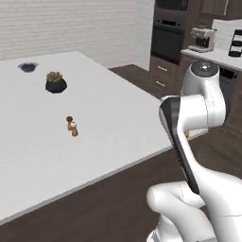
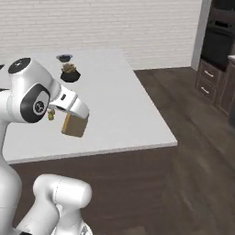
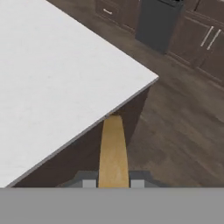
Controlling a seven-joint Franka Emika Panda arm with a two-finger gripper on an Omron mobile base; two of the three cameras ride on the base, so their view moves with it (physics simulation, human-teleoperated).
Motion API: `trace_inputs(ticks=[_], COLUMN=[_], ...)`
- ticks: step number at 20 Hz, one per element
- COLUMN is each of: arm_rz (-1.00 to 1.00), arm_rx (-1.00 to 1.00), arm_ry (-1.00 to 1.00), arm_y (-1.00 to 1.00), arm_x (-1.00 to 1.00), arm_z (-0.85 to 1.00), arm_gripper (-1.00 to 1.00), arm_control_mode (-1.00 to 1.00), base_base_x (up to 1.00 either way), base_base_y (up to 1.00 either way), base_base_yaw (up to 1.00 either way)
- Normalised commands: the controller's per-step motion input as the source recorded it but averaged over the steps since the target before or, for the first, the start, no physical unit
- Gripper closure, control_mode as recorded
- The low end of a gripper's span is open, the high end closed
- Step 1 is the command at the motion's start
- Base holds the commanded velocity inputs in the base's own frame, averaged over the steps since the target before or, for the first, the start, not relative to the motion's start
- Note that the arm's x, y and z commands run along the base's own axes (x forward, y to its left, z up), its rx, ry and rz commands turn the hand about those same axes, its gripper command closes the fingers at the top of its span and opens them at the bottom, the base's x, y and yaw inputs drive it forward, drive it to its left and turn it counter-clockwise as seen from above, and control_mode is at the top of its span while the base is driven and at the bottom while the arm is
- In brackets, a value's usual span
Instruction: Start the toaster. Once the lever pops up, take the bread to the plate on the dining counter.
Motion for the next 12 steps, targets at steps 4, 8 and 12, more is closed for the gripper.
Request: trace_inputs(ticks=[4,8,12], arm_rz=[0.0,0.0,0.0], arm_rx=[0.0,0.0,0.0], arm_ry=[0.0,0.0,0.0], arm_y=[0.0,0.0,0.0], arm_x=[0.0,0.0,0.0], arm_z=[0.0,0.0,0.0], arm_gripper=[1.0,1.0,1.0], arm_control_mode=[1.0,1.0,1.0], base_base_x=[-0.24,-0.3,-0.21], base_base_y=[0.71,0.94,1.0], base_base_yaw=[0.69,0.49,0.25])
